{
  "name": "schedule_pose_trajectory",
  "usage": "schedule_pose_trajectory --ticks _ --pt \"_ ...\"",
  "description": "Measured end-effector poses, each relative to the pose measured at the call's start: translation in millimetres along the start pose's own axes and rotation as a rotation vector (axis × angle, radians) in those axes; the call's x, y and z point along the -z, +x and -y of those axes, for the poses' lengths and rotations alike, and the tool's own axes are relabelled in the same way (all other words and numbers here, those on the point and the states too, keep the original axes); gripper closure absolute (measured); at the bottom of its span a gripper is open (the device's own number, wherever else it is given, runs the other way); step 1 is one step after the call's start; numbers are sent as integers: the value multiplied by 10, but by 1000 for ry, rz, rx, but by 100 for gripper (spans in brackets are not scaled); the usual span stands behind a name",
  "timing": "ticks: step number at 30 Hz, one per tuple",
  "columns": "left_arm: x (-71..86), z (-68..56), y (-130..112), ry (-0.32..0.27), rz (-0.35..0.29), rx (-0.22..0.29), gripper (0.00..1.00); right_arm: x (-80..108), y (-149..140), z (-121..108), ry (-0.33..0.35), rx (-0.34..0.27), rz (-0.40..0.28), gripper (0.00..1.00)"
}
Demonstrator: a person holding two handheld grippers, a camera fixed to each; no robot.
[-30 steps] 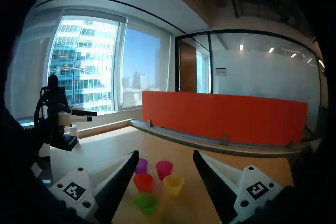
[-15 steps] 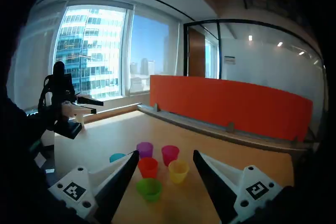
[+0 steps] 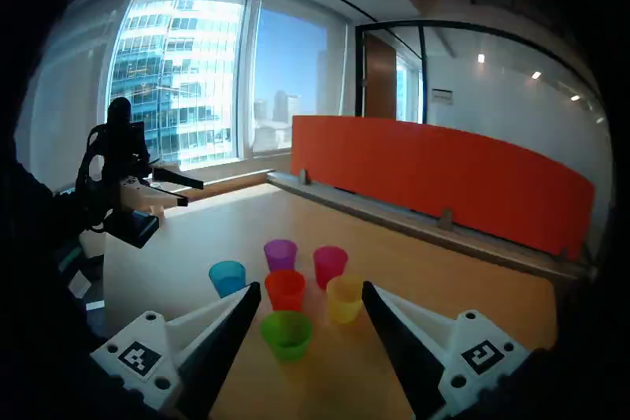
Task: Pour water
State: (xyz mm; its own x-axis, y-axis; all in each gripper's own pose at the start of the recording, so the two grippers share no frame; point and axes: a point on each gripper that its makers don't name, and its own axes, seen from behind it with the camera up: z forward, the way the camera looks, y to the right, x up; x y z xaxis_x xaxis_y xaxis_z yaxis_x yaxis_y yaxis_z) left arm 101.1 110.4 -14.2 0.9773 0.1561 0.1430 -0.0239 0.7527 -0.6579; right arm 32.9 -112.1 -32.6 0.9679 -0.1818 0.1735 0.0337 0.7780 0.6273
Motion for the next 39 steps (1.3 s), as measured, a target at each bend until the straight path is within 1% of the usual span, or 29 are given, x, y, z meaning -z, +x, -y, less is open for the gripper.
schedule_pose_trajectory --ticks 3,9,21,27,39 --pt "-34 -20 -91 -12 12 7 11 -34 -89 7 3 -3 13 0" --pt "-92 -34 -283 -25 43 3 11 -101 -281 37 10 1 49 0" --pt "-198 -125 -718 -59 112 7 11 -257 -683 87 18 12 118 0" --pt "-232 -177 -909 -73 148 -7 11 -327 -853 112 21 31 145 0" --pt "-299 -250 -1279 -89 233 -25 11 -473 -1138 174 36 35 197 0"
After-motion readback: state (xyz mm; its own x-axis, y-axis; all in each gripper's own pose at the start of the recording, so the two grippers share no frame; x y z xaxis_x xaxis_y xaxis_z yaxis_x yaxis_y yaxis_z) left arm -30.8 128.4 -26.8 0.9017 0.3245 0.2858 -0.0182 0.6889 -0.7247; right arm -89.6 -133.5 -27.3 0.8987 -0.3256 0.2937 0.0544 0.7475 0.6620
